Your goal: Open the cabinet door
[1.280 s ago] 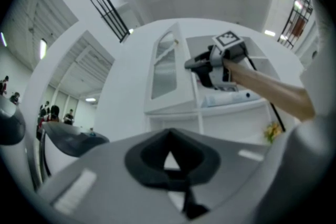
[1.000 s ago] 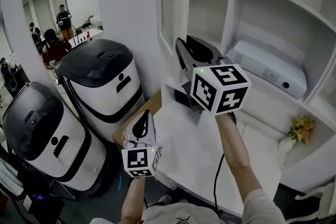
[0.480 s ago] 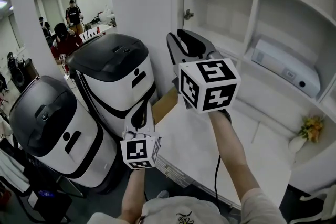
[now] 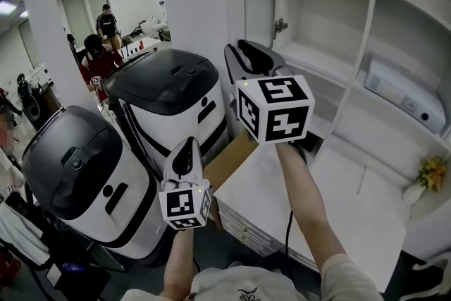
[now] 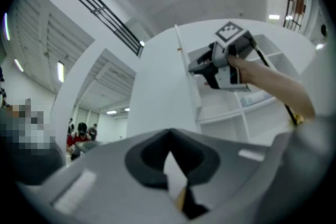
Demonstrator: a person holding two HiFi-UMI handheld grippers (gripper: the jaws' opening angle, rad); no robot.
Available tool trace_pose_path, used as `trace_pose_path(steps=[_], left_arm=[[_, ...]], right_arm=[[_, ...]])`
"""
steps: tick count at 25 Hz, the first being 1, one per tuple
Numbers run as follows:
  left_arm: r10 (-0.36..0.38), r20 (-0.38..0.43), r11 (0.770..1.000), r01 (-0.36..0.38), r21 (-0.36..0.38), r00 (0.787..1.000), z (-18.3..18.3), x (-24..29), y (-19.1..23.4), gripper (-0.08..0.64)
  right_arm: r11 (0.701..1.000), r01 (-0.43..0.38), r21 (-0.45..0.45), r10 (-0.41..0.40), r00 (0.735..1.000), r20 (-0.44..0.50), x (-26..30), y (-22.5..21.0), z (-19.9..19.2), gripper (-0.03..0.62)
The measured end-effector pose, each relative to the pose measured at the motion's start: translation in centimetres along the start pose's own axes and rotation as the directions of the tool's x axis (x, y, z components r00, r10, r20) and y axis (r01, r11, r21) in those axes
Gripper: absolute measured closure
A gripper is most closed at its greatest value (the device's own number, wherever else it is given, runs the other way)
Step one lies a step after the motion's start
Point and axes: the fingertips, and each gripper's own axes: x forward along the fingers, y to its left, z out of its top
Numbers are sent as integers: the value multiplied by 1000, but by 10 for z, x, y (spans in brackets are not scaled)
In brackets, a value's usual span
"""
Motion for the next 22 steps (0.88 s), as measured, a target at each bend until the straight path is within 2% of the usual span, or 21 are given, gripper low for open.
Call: trace_pose_path(steps=[11, 16, 22], left_arm=[[12, -9, 1000, -12, -1, 1000, -12, 3, 34, 554], [-5, -13, 1000, 6, 25, 1000, -16, 2, 37, 554], [-17, -5, 1000, 17, 22, 1000, -9, 4, 35, 554]], right_arm=[[1000, -5, 7, 5, 1000, -13, 55, 23, -13, 506], [1000, 15, 9, -15, 1000, 5, 58, 26, -16, 505], [1000, -8, 2, 8, 1000, 3, 54, 28, -13, 502]])
